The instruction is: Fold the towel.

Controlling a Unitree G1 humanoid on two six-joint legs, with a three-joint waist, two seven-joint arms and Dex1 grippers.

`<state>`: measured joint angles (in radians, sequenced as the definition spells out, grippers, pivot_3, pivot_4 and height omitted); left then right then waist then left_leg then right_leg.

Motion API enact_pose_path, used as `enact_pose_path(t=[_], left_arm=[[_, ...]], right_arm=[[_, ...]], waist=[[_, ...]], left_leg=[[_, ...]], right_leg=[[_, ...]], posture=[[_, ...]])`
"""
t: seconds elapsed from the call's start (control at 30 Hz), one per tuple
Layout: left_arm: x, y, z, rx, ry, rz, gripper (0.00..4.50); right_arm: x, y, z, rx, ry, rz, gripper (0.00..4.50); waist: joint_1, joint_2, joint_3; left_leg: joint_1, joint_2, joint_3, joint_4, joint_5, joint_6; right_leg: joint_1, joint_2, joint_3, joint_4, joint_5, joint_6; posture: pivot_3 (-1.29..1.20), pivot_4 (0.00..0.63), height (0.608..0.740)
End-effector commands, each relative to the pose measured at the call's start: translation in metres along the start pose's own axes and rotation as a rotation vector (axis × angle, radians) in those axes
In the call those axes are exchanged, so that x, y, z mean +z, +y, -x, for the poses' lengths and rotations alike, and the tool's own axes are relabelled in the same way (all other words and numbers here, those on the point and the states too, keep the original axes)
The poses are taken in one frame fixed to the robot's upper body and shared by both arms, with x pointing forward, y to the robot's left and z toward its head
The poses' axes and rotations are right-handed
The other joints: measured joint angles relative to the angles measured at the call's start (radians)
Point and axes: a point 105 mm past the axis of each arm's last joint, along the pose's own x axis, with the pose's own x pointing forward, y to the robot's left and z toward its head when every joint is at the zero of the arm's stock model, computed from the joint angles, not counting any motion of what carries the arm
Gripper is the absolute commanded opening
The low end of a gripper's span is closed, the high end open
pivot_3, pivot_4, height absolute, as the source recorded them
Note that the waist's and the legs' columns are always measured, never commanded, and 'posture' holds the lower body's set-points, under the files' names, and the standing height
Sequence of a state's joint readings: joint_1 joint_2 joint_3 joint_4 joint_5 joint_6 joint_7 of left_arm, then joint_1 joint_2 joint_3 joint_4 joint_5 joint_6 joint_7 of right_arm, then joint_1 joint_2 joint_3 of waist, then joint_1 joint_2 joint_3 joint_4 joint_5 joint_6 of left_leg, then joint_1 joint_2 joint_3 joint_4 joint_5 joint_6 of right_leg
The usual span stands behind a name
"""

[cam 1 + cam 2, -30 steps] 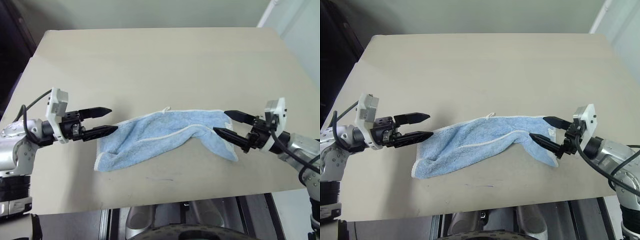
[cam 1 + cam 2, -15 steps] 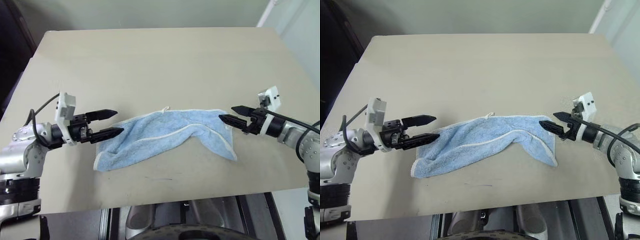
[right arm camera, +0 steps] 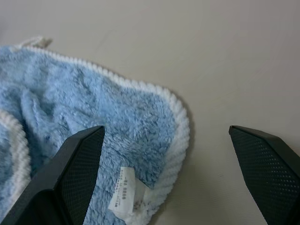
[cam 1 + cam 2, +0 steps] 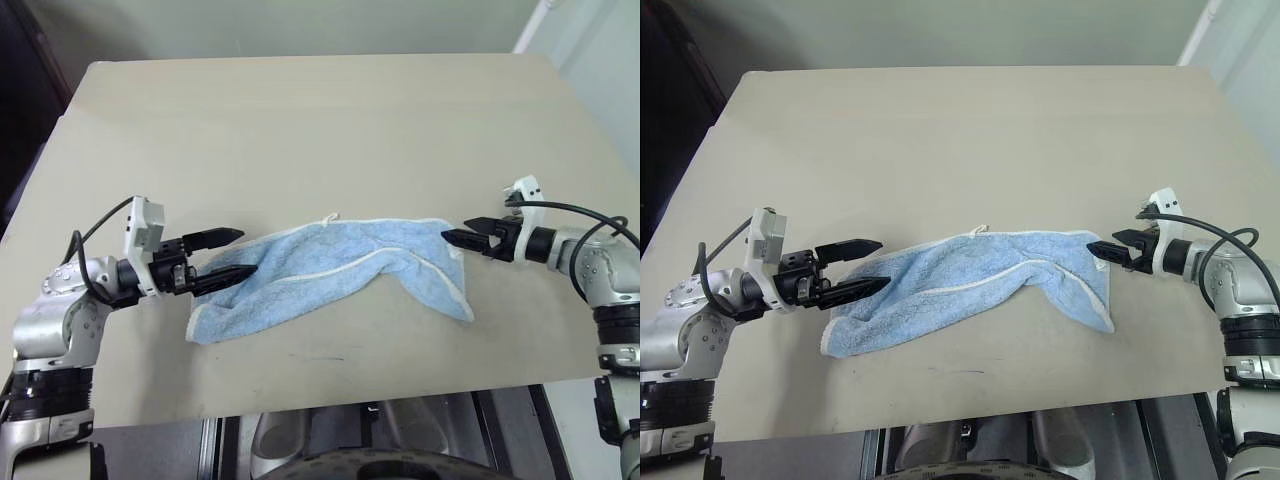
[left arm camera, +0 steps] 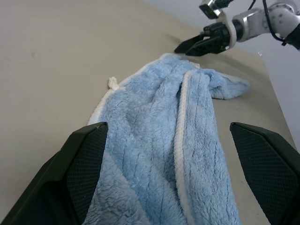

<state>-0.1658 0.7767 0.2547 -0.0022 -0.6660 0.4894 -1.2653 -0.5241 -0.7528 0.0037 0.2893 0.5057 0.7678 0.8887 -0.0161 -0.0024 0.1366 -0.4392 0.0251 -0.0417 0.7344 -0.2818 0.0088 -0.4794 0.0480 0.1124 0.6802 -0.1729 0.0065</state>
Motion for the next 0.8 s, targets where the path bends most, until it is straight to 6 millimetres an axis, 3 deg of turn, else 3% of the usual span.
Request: enact_pose_path(t=[0.03,0.47,0.8], left_arm=[[0.007,-0.005,0.001,-0.007,-0.008,-0.049,4.50],[0.000,-0.012,0.003,0.009,-0.007,-0.044,4.50],[-0.005,-0.010,0.003,0.010,-0.005,-0.050,4.50]], right_arm=[[0.002,0.002,-0.011,0.042,0.004,0.008,4.48],[0.008,0.030,-0.026,0.192,0.029,0.048,4.48],[0.007,0.025,-0.029,0.171,0.025,0.038,4.48]], waist=[[-0.004,0.000,0.000],[-0.018,-0.001,0.000],[-0.017,-0.001,0.000]], left_leg=[[0.000,0.000,0.000,0.000,0.000,0.000],[0.003,0.004,0.000,-0.001,0.001,-0.001],[0.003,0.004,0.000,-0.001,0.001,-0.001]], right_leg=[[0.000,0.000,0.000,0.000,0.000,0.000],[0.002,0.002,-0.001,0.001,0.002,-0.004],[0.002,0.002,-0.001,0.001,0.002,-0.005]], posture=[[0.00,0.150,0.703],[0.00,0.150,0.703],[0.00,0.150,0.703]])
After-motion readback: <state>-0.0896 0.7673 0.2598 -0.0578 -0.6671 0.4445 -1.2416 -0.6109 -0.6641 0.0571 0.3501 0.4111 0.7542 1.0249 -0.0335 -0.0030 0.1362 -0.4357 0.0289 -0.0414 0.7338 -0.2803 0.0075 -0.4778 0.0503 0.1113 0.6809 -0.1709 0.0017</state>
